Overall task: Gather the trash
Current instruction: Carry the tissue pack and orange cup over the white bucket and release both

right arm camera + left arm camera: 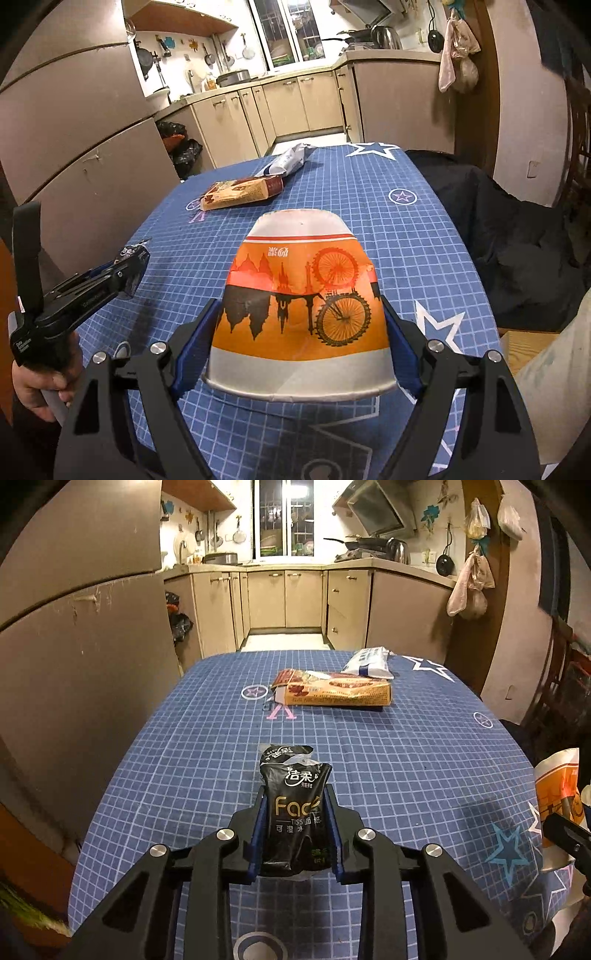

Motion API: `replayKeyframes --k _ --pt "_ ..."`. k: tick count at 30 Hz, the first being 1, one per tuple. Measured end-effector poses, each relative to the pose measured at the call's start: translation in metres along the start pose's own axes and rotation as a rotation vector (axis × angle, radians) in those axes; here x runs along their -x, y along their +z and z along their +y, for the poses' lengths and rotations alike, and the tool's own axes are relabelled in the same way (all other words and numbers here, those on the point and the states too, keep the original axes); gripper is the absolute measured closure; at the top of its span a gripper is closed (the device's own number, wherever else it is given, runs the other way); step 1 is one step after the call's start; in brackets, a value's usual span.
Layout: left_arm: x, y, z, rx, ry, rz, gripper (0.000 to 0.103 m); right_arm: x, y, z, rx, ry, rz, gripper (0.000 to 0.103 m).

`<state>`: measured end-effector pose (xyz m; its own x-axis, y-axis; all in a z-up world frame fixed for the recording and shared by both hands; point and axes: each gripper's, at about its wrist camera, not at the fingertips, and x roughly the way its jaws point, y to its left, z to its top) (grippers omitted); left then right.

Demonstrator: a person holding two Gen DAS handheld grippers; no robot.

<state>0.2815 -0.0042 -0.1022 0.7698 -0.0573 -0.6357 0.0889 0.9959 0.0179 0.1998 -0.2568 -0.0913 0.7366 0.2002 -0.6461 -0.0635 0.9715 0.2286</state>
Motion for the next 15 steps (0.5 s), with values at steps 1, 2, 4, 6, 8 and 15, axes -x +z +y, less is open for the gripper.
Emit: replayKeyframes --k 1,2,4,6,8,15 --pt "0.003 0.001 -0.002 -0.006 0.004 -0.010 0.074 0.001 0.000 0.000 -0.001 0.001 -0.002 0.024" --pt "0.004 0.001 -0.003 -0.008 0.005 -0.015 0.075 0.002 0.000 0.000 -0.002 0.002 -0.005 0.024" --pt "0.007 0.002 -0.004 -0.011 0.000 -0.022 0.075 0.005 0.000 -0.001 -0.003 0.002 -0.011 0.024" --pt "0.009 0.003 -0.007 -0.019 0.004 -0.030 0.076 0.008 0.000 -0.002 -0.004 0.003 -0.016 0.024" --pt "0.012 0.006 -0.010 -0.028 0.000 -0.039 0.076 0.012 -0.001 -0.003 -0.006 0.005 -0.024 0.024" --pt "0.026 0.015 -0.040 -0.094 -0.021 -0.097 0.077 0.032 0.003 -0.012 -0.018 -0.014 -0.064 0.024"
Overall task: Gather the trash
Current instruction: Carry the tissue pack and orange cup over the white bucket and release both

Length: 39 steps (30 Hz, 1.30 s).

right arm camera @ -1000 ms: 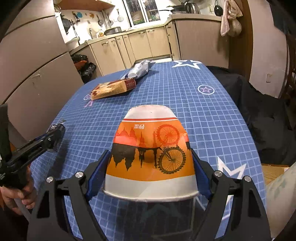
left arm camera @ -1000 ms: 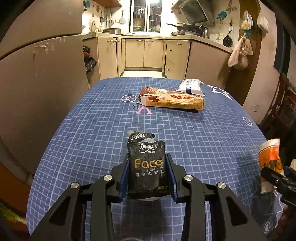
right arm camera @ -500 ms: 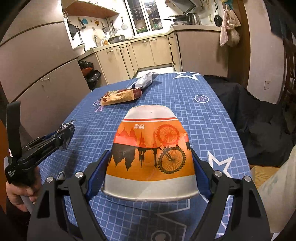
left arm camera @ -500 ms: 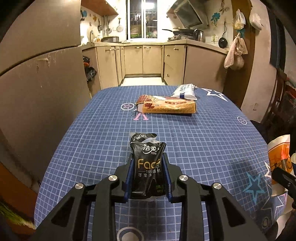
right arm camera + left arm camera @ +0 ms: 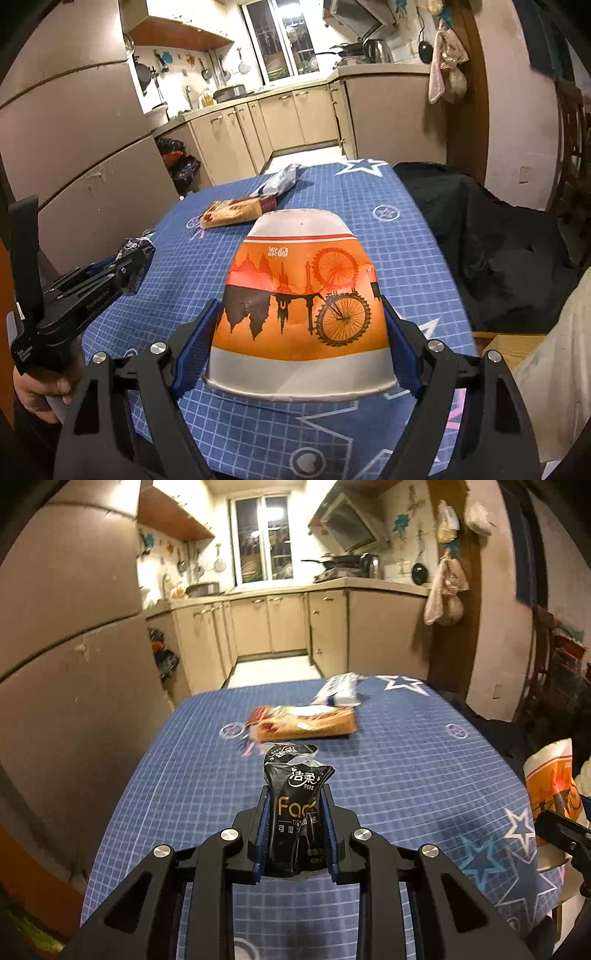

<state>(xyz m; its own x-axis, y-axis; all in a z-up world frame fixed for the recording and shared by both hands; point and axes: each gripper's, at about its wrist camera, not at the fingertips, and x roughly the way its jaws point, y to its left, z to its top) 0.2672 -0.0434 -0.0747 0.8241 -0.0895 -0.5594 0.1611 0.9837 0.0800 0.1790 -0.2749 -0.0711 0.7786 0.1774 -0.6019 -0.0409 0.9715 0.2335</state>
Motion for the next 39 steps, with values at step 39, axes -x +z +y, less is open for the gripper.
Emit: replayKeyframes --k 39 --pt "0.103 0.021 -0.433 -0.572 -0.637 -0.228 0.077 0.246 -0.038 -0.249 -0.259 -0.605 -0.238 0.024"
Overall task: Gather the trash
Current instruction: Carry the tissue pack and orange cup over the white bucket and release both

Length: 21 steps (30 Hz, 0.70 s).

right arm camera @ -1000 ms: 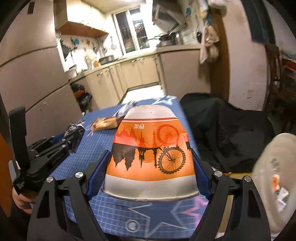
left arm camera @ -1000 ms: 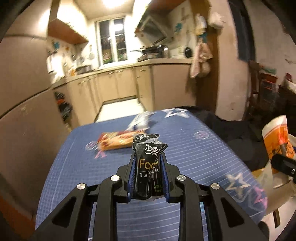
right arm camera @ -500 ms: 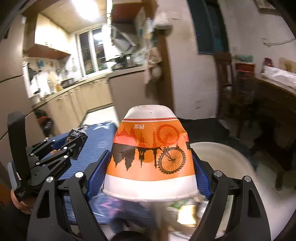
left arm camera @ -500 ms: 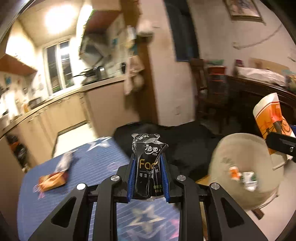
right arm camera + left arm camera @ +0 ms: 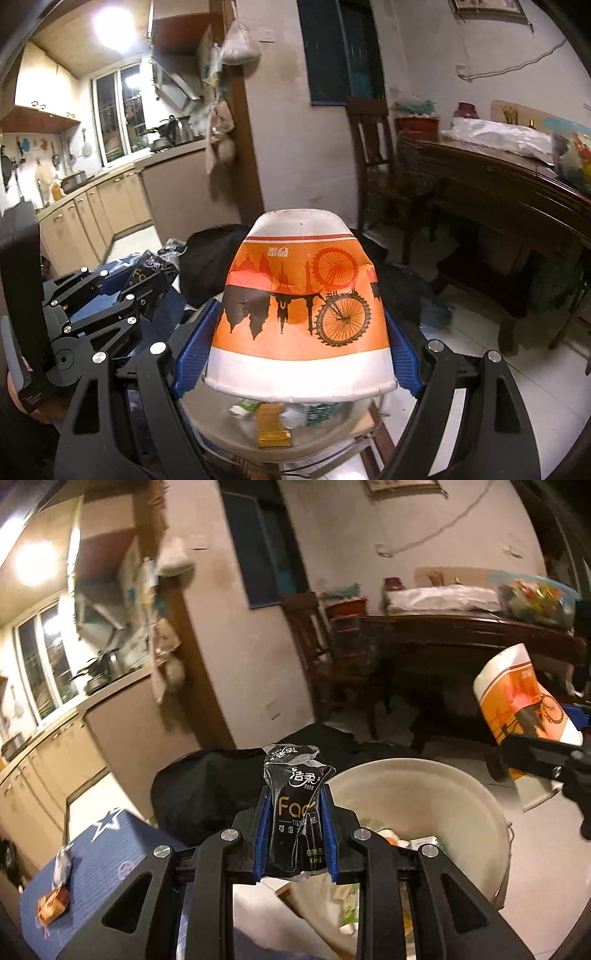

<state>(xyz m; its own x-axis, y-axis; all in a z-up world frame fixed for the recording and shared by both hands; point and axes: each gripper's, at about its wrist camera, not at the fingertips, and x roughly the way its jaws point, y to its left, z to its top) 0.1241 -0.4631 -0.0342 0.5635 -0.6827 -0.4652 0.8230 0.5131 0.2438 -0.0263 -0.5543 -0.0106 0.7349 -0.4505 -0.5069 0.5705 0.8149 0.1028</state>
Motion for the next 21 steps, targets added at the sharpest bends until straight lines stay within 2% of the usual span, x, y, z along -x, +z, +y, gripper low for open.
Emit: replayKeyframes --k 3,9,21 --pt "-0.011 0.006 -0.017 -0.027 -0.017 -0.001 0.077 -0.004 -0.001 -0.006 0.018 -0.033 -0.001 0.024" --pt "-0.027 0.005 -0.028 -0.043 -0.031 0.003 0.077 -0.014 0.003 -0.022 0.022 -0.042 0.008 0.024" --pt "-0.047 0.000 -0.033 -0.051 -0.043 0.038 0.076 -0.045 -0.003 -0.031 0.018 -0.009 0.093 0.024"
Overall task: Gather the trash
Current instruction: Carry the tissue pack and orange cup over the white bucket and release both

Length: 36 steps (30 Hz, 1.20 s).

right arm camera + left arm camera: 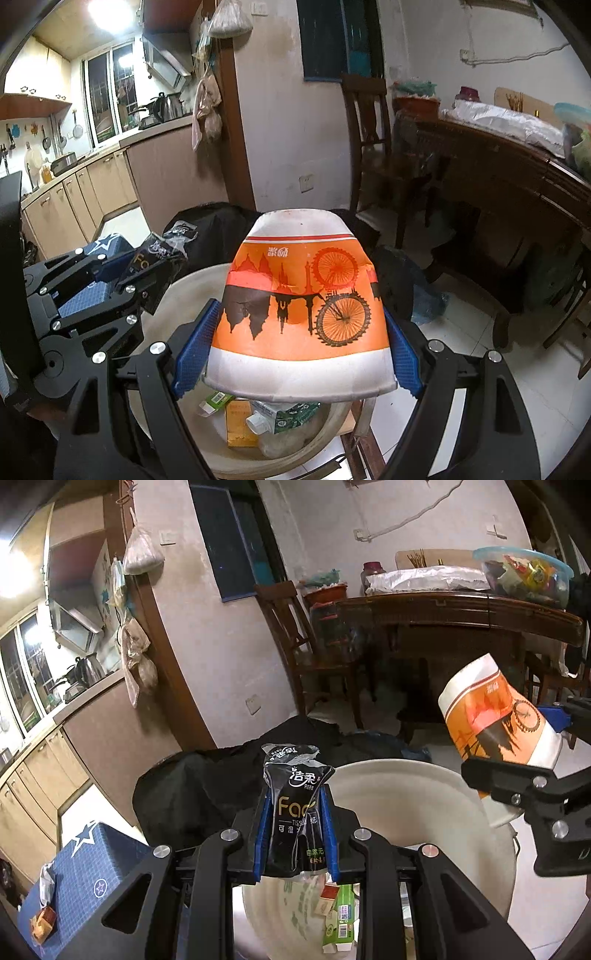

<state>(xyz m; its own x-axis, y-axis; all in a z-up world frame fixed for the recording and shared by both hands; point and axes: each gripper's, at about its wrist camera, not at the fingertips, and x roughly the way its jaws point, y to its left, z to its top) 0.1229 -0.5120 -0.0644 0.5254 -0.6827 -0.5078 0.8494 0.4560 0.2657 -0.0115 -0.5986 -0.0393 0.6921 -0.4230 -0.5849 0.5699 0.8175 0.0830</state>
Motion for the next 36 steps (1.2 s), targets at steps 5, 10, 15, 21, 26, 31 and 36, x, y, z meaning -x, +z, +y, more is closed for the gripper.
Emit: replayKeyframes --k 5,10,15,21,26,31,36 --pt "-0.007 0.000 -0.001 -0.009 -0.019 0.018 0.066 -0.010 -0.003 -0.002 -0.003 0.054 0.031 0.020" --pt "-0.014 -0.003 0.007 0.021 -0.015 0.038 0.058 -0.013 -0.004 -0.007 -0.023 0.058 0.037 0.020" --pt "-0.014 -0.002 0.020 0.061 -0.016 0.040 0.057 -0.010 -0.007 -0.011 -0.040 0.058 0.036 0.020" --pt "-0.008 -0.004 0.026 0.081 -0.030 0.031 0.057 -0.012 -0.009 -0.010 -0.044 0.049 0.042 0.020" --pt "-0.003 -0.008 0.028 0.076 -0.084 0.024 0.058 -0.010 -0.007 -0.009 -0.051 0.044 0.038 0.020" --pt "0.013 -0.020 0.045 0.111 -0.246 -0.048 0.058 -0.005 -0.007 -0.007 -0.049 0.050 0.025 0.020" --pt "0.026 -0.035 0.051 0.105 -0.355 -0.097 0.058 -0.001 -0.008 -0.005 -0.060 0.061 0.012 0.020"
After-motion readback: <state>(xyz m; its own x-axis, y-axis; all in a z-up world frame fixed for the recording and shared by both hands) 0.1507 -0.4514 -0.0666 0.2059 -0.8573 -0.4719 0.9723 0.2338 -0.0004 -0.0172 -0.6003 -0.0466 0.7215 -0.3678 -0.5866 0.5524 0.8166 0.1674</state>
